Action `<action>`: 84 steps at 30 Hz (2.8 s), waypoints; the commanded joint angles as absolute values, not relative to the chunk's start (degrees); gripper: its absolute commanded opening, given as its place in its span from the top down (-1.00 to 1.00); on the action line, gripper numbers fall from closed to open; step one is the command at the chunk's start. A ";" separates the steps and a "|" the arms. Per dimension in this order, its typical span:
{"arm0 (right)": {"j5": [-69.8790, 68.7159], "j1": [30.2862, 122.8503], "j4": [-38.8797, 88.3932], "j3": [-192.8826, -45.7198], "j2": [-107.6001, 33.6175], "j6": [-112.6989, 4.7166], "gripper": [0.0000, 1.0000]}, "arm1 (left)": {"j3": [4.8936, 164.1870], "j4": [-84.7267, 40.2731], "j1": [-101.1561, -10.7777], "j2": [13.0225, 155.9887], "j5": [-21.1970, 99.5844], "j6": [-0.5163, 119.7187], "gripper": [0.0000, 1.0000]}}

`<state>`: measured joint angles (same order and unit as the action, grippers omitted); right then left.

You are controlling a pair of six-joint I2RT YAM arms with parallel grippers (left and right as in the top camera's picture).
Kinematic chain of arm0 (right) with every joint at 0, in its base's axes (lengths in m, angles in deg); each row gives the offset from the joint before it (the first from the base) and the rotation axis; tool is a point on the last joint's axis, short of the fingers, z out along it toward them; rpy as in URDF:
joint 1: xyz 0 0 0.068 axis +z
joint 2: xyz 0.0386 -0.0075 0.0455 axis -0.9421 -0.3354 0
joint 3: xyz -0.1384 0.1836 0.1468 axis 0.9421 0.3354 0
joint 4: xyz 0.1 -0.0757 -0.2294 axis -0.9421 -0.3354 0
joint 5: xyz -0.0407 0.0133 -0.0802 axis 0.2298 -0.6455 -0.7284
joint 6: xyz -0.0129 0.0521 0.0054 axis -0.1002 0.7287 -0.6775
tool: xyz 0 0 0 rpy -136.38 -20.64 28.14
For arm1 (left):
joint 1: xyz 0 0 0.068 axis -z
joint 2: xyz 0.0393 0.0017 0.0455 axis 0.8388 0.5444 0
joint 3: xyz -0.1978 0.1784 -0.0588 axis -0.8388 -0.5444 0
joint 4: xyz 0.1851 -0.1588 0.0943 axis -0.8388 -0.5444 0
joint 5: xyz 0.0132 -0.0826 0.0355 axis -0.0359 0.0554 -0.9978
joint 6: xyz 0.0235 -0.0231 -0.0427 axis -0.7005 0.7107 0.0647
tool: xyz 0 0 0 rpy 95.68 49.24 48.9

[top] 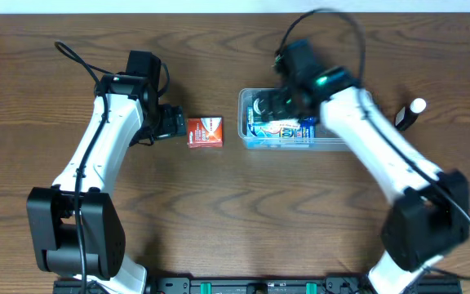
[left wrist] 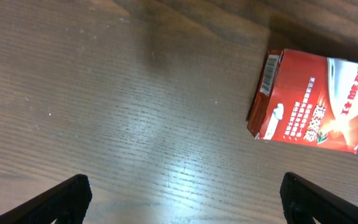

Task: Pack container
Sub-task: 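Open the right gripper and withdraw it toward the bottle, then lower the right gripper around the white-capped dark bottle and grasp it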

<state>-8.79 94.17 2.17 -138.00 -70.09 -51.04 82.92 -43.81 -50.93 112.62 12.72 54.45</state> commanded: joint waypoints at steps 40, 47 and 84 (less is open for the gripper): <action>-8.70 53.69 -2.01 -141.61 -81.68 -66.95 -0.22 | 82.62 -43.22 -51.21 112.84 12.20 54.32 -0.96; -8.77 52.67 -1.15 -141.61 -81.74 -68.39 0.22 | 82.62 -43.20 -51.23 112.84 12.22 54.34 -0.96; -6.84 52.03 -0.19 -141.37 -81.74 -71.41 0.13 | 82.62 -43.20 -51.23 112.84 12.20 54.32 -0.96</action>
<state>-7.08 52.51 -0.37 -141.80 -81.35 -71.11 82.92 -43.13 -50.93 112.62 12.68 54.45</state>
